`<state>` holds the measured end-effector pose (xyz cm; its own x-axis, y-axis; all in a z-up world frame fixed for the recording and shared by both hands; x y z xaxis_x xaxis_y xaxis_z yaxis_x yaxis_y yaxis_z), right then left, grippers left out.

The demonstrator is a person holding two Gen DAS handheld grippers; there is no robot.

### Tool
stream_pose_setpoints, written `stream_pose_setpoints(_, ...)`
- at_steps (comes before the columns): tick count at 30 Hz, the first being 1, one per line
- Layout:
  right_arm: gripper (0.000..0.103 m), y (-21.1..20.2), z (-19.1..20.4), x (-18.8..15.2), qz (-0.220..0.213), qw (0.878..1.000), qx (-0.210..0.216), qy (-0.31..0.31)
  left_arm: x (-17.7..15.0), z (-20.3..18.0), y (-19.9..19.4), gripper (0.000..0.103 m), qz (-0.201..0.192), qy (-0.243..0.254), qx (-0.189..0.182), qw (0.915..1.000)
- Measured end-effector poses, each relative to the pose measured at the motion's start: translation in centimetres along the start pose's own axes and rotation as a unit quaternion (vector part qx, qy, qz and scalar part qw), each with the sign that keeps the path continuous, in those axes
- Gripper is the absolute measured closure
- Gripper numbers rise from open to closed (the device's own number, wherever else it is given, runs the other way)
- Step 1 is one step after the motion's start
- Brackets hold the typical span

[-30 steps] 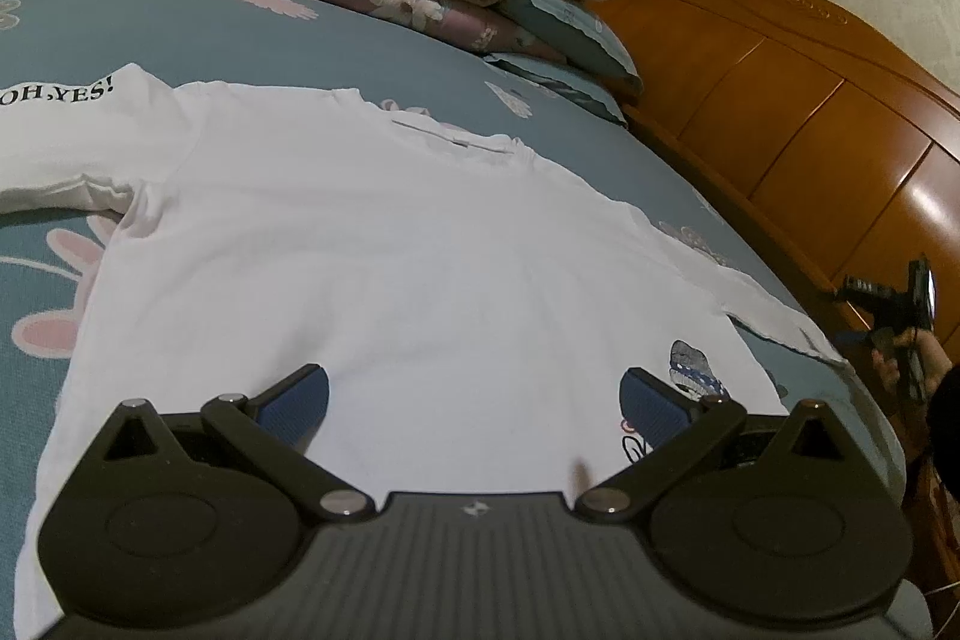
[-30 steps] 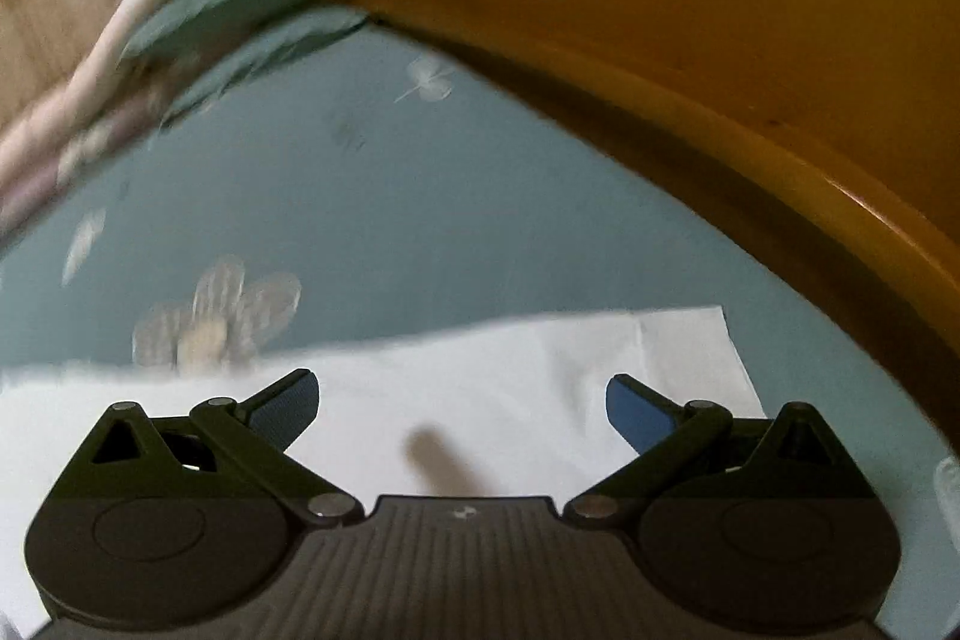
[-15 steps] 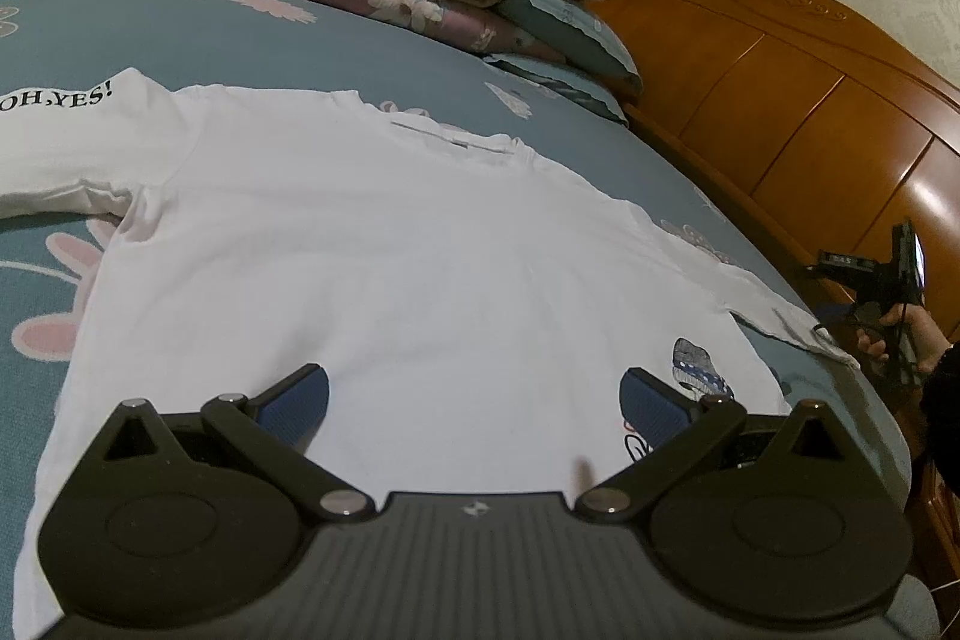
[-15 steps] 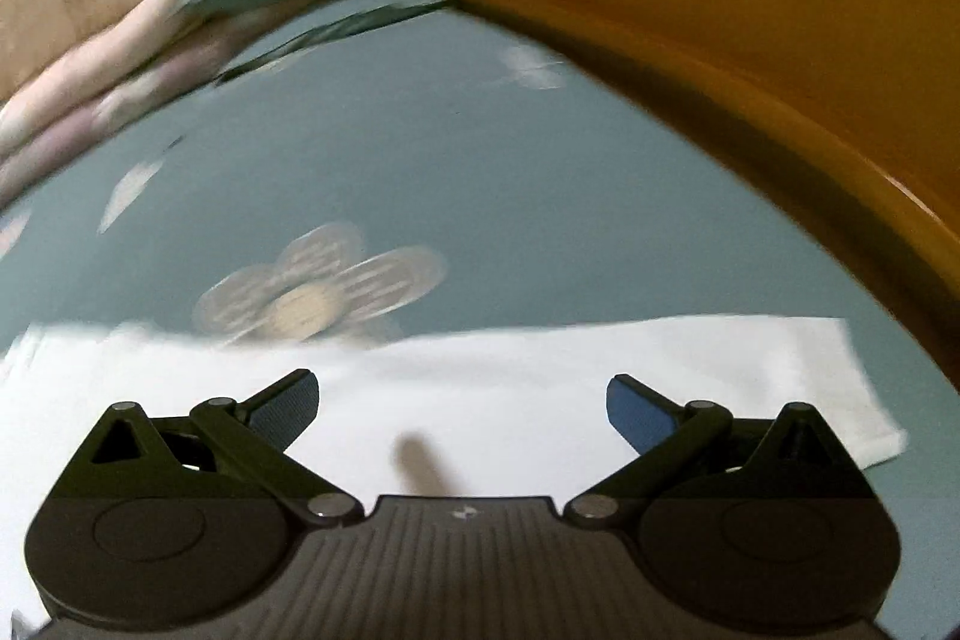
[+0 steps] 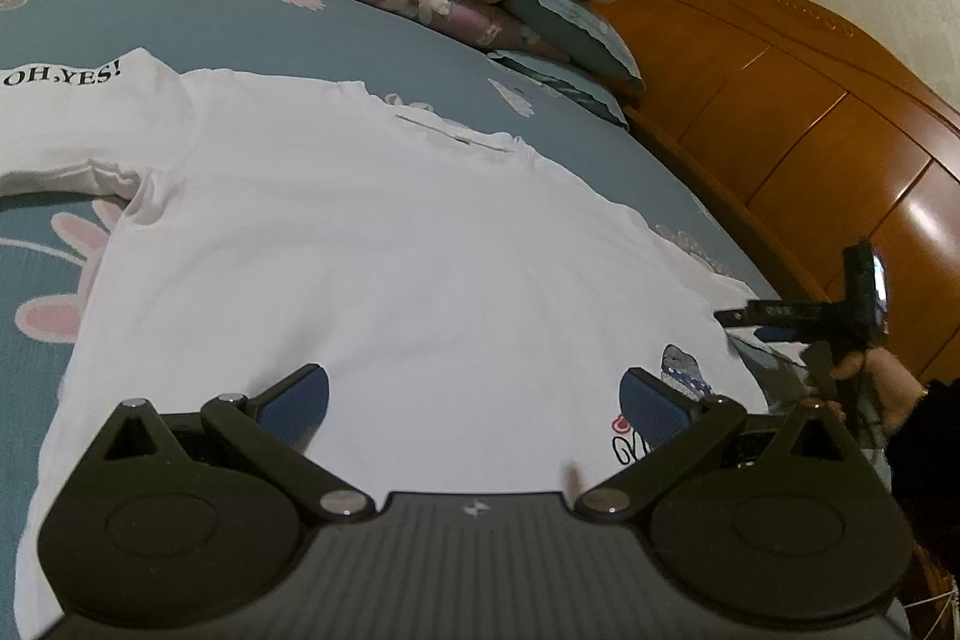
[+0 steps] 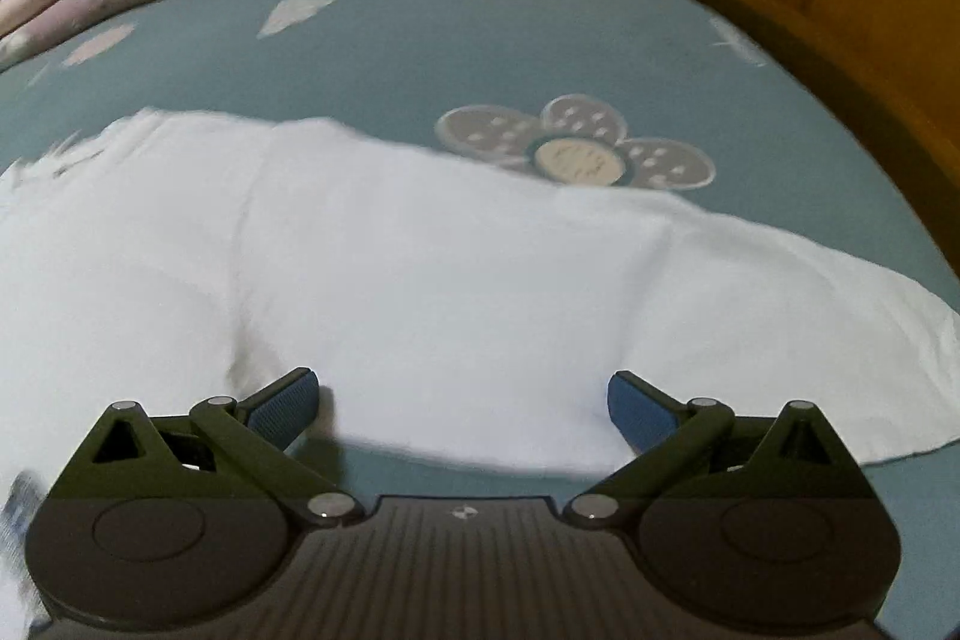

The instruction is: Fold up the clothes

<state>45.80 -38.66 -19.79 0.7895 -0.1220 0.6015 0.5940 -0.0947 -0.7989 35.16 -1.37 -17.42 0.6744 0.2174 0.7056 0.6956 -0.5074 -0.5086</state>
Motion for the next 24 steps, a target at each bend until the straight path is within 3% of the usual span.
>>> stream_pose_setpoints(2,0.0,-0.6,-0.3,0.6,0.011,1.0,0.026,0.005,0.0,0.0,0.0,0.001,0.001,0.001,0.001,1.0)
stream_pose_setpoints(4,0.0,-1.3,-1.4,1.9,-0.016,0.999,0.033,0.035,0.0,0.0,0.1,0.001,0.0,0.002,0.002,1.0)
stream_pose_setpoints(6,0.0,-0.5,-3.0,3.3,-0.039,0.998,0.011,0.058,0.0,0.0,0.1,0.001,0.0,0.005,0.003,1.0)
stream_pose_setpoints(9,0.0,1.7,-5.1,3.7,-0.034,0.996,-0.019,0.081,0.0,0.0,0.1,0.001,0.001,0.005,0.004,1.0)
stream_pose_setpoints(11,0.0,1.6,-4.9,3.1,-0.023,0.997,-0.017,0.076,0.0,0.0,0.1,0.001,0.001,0.002,0.002,1.0)
stream_pose_setpoints(15,0.0,-0.5,-3.1,2.5,0.009,0.997,0.055,0.052,0.0,-0.1,0.1,0.001,0.001,0.002,0.003,1.0)
stream_pose_setpoints(17,0.0,-1.2,-3.6,3.9,-0.012,0.994,0.074,0.075,-0.1,-0.1,0.1,0.001,0.001,0.002,0.004,1.0)
stream_pose_setpoints(21,0.0,-0.4,-6.0,7.4,-0.057,0.987,0.07,0.136,-0.1,-0.1,0.2,0.001,0.001,0.003,0.004,1.0)
stream_pose_setpoints(24,0.0,2.1,-7.3,8.4,-0.058,0.982,0.056,0.169,-0.1,0.0,0.2,0.001,0.001,0.002,0.002,1.0)
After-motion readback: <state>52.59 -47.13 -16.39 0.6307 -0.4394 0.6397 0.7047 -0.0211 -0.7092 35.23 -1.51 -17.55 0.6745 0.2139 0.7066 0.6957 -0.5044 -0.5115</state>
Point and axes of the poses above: each gripper's, at about its wrist camera, not at the fingertips, and y roughly the way its jaws point, z to its left, x to its top, the point moved 9 cm from there along y, roughly the way its jaws point, and after that the axes turned 2 degrees about -x, right-handed, at the moved point
